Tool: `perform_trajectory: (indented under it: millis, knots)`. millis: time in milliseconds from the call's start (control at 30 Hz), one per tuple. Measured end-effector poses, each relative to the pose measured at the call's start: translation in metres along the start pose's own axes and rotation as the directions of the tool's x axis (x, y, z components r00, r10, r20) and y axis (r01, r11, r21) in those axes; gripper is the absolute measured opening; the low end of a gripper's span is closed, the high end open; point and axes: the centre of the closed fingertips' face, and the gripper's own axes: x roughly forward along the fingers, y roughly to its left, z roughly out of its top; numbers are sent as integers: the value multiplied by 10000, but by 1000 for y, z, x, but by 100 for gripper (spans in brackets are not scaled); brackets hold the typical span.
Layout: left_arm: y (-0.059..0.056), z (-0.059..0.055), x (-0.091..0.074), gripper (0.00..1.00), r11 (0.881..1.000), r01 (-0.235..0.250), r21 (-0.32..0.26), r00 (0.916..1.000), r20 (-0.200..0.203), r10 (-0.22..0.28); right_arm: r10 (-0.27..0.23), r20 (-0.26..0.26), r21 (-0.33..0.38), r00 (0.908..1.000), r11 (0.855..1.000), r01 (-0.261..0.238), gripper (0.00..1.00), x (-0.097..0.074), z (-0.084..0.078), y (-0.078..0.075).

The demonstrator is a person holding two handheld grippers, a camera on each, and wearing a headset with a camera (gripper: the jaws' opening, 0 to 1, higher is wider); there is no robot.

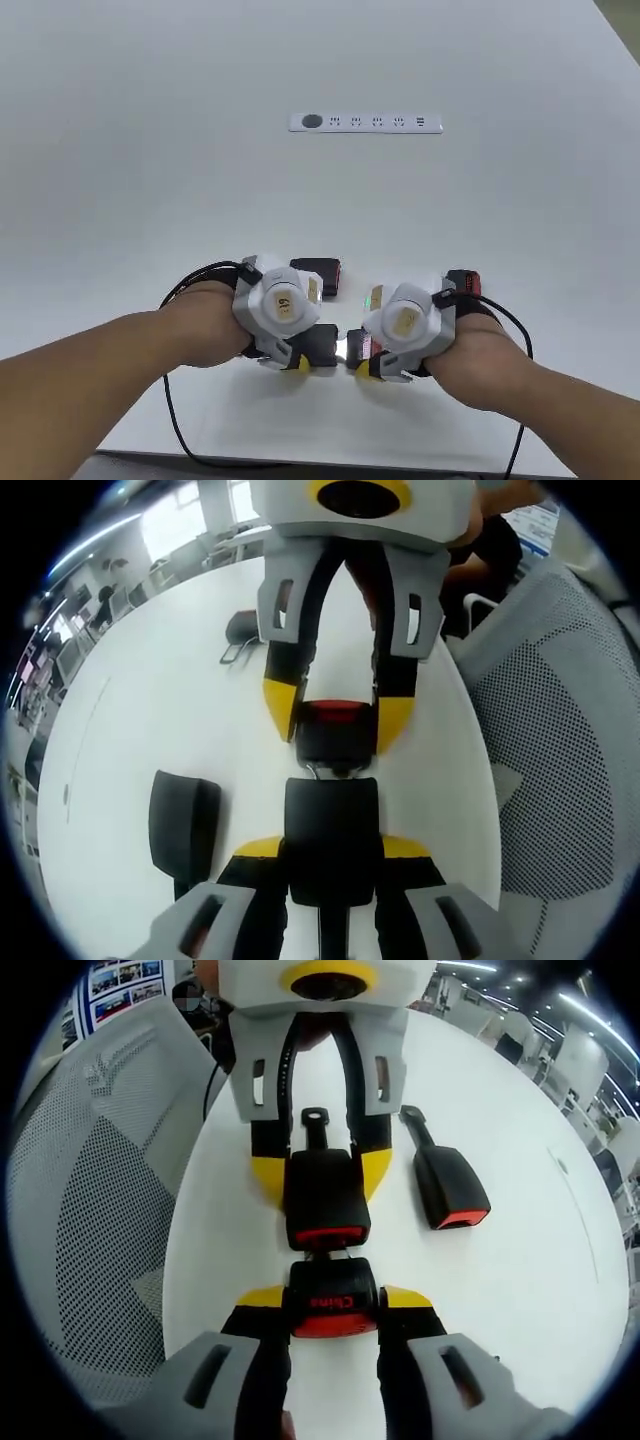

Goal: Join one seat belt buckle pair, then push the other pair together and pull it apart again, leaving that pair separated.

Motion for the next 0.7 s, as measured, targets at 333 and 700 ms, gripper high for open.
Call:
perform_trajectory:
  millis: [333, 700]
  knots:
    - [-4, 4, -3, 33, 10000, 14, 3, 10000, 54, -14, -98, 132, 99, 9999, 9999, 97, 31, 0, 4, 0]
    - [-4, 4, -3, 33, 9998, -54, -199, 9999, 156, 57, -107, 137, -5, 9998, 9999, 107, 31, -3, 2, 1]
